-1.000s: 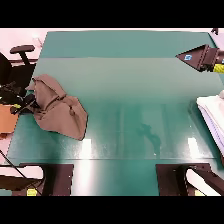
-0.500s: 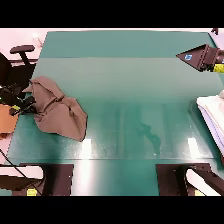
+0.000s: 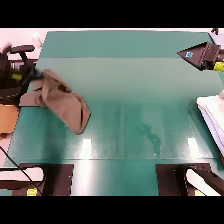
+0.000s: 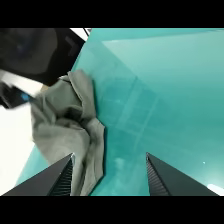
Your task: Fold the shirts.
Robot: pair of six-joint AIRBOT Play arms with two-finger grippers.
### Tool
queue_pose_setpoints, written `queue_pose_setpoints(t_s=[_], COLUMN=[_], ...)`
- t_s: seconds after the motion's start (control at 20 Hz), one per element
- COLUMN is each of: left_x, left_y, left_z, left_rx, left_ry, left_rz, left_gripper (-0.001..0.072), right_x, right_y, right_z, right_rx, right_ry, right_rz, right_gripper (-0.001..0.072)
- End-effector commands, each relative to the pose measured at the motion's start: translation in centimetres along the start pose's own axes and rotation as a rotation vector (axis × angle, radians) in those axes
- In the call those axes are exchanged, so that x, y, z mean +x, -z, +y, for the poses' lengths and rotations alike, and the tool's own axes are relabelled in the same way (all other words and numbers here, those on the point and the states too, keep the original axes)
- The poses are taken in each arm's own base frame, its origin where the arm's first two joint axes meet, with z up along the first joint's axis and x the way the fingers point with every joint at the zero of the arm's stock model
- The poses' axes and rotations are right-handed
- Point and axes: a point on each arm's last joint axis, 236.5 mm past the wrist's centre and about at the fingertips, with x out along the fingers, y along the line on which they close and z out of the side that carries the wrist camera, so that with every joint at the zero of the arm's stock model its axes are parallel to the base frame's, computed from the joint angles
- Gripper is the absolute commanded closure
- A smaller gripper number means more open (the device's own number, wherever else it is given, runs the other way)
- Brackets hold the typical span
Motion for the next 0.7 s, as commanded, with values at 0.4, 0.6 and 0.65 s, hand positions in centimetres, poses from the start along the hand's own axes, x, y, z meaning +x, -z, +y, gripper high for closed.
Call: queue_pose_setpoints(t_s=[0.4,0.6,0.65], left_x=[-15.1,-8.1,-4.5], left_y=[6.9,7.9,8.1], left_z=[-41.8,-35.0,-30.8], left_rx=[0.384,0.451,0.46], left_ry=[1.096,0.75,0.565], left_rz=[-0.163,-0.02,0.036], left_gripper=[0.0683,0.0682,0.0681], right_x=[-7.6,-9.2,-8.9], right_y=[-4.5,-4.9,-4.6], right_z=[-4.8,-4.5,-4.7], right_rx=[0.041,0.017,0.01], right_ry=[0.196,0.236,0.245], right_rz=[-0.228,-0.27,-0.254], right_gripper=[0.0202,0.0201,0.0201])
